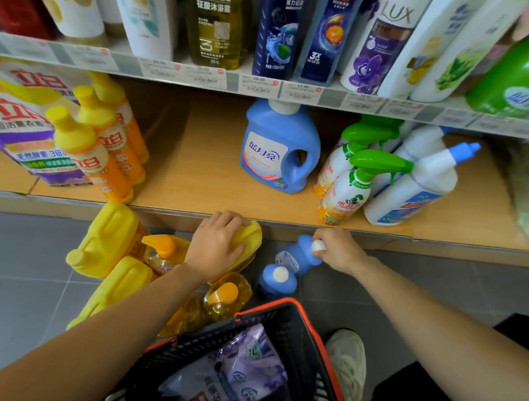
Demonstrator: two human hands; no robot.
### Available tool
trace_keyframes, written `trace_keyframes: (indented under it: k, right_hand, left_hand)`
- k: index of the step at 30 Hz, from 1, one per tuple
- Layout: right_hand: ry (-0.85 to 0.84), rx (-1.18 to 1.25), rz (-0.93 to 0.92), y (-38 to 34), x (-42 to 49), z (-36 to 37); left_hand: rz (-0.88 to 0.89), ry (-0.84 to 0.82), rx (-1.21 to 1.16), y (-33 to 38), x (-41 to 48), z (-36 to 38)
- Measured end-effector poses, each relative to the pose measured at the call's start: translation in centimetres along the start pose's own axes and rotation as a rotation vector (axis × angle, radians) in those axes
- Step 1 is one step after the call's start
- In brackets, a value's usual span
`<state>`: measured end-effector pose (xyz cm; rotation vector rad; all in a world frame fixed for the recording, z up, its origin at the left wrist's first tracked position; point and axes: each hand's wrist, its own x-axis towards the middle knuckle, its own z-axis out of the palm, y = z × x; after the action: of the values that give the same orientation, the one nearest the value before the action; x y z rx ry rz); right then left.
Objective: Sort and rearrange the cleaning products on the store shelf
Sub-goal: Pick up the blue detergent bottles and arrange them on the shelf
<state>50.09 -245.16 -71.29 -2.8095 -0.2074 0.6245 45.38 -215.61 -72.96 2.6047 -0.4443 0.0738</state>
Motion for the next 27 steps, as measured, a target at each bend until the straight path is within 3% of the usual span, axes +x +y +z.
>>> trace_keyframes:
  k: [4, 8, 10, 15, 19, 27]
  right_hand:
    - [0.018, -0.018, 0.021, 1.4, -0.9, -0.9]
    - [-0.016, -0.066, -0.025, 1.6, -2.3, -3.2]
    - [-0.035, -0.140, -0.066, 1.1, -3.0, -5.0]
    - [-0.003, -0.256, -0.153, -1.1, -5.1, -10.2]
    - [0.127, -0.296, -0.187, -1.9, -7.1, -14.0]
    - [0.451, -0.137, -0.135, -3.6, -6.6, -16.5]
  left_hand:
    - [0.223, -0.056, 0.025, 2.5, 1.5, 0.0]
    - [0.328, -0.510, -0.033, 5.4, 2.4, 1.5]
    - [0.328, -0.630, 0.063, 6.0, 2.3, 2.7]
    - [0.335, -0.605, 0.191, 6.2, 2.4, 4.1]
    - [0.309, -0.579, 0.238, 6.2, 2.4, 4.5]
    - [0.225, -0.408, 0.044, 5.9, 2.2, 0.4]
